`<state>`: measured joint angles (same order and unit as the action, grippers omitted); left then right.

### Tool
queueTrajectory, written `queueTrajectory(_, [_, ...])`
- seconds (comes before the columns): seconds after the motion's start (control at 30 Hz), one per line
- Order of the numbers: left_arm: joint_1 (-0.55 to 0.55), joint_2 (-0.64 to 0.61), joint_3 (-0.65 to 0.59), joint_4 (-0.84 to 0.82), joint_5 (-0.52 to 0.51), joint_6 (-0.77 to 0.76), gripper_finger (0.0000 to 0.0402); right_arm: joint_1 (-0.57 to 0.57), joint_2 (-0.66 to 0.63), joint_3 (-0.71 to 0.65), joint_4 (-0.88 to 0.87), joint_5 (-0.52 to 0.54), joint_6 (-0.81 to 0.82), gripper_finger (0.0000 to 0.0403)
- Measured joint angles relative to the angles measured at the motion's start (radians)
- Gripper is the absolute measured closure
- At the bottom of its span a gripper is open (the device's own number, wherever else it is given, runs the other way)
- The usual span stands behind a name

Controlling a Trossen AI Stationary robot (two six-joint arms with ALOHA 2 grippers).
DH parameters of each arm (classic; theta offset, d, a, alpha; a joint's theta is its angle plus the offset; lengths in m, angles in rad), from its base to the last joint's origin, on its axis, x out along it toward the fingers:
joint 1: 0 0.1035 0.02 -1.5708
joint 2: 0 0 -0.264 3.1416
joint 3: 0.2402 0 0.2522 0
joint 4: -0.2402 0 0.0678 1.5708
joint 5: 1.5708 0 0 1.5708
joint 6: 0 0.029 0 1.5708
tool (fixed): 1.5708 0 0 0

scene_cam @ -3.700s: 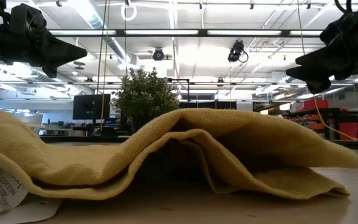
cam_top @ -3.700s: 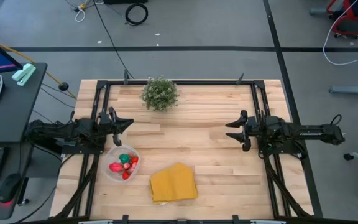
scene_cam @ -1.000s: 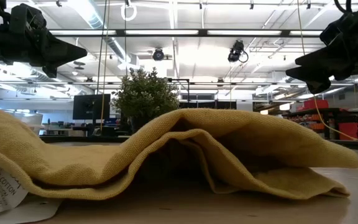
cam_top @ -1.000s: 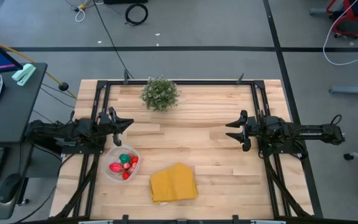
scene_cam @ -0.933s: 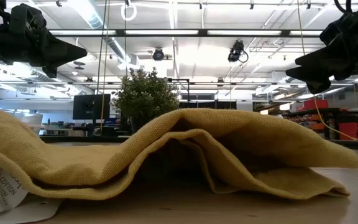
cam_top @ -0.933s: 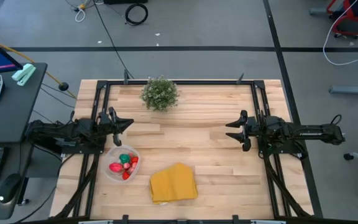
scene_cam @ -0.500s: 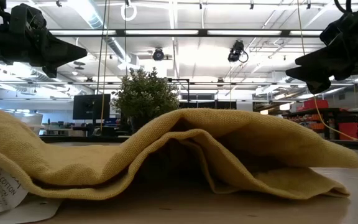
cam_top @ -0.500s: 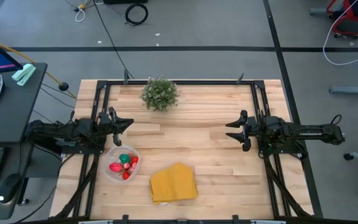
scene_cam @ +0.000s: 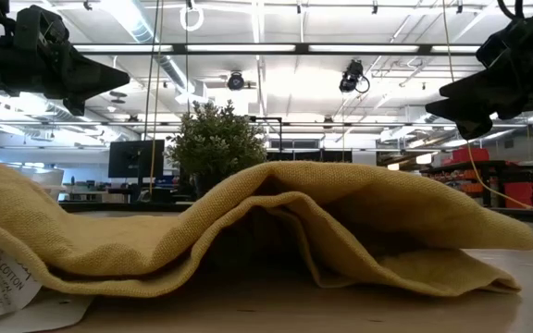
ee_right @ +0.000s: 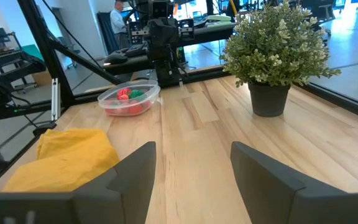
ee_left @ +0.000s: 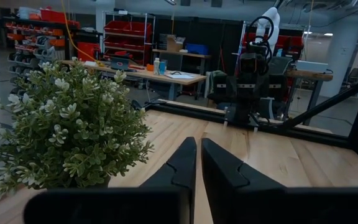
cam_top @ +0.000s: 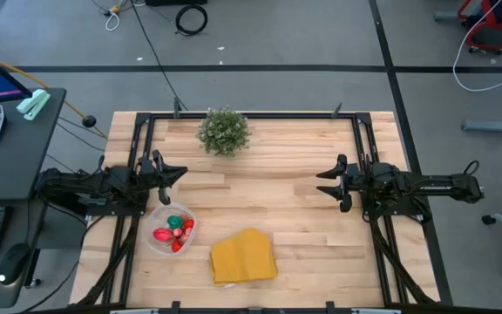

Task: Pick and placing Produce into tupperware
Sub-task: Return to Home Position

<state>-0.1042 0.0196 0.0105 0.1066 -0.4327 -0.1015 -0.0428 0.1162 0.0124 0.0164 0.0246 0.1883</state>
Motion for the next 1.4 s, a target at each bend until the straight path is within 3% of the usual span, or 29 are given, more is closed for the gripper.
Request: queueTrajectory(1.4, [0.000,0.000,0.000,0.000,0.000,0.000,0.0376,0.000,0.000,0.000,0.000,0.000,0.000,0.0186])
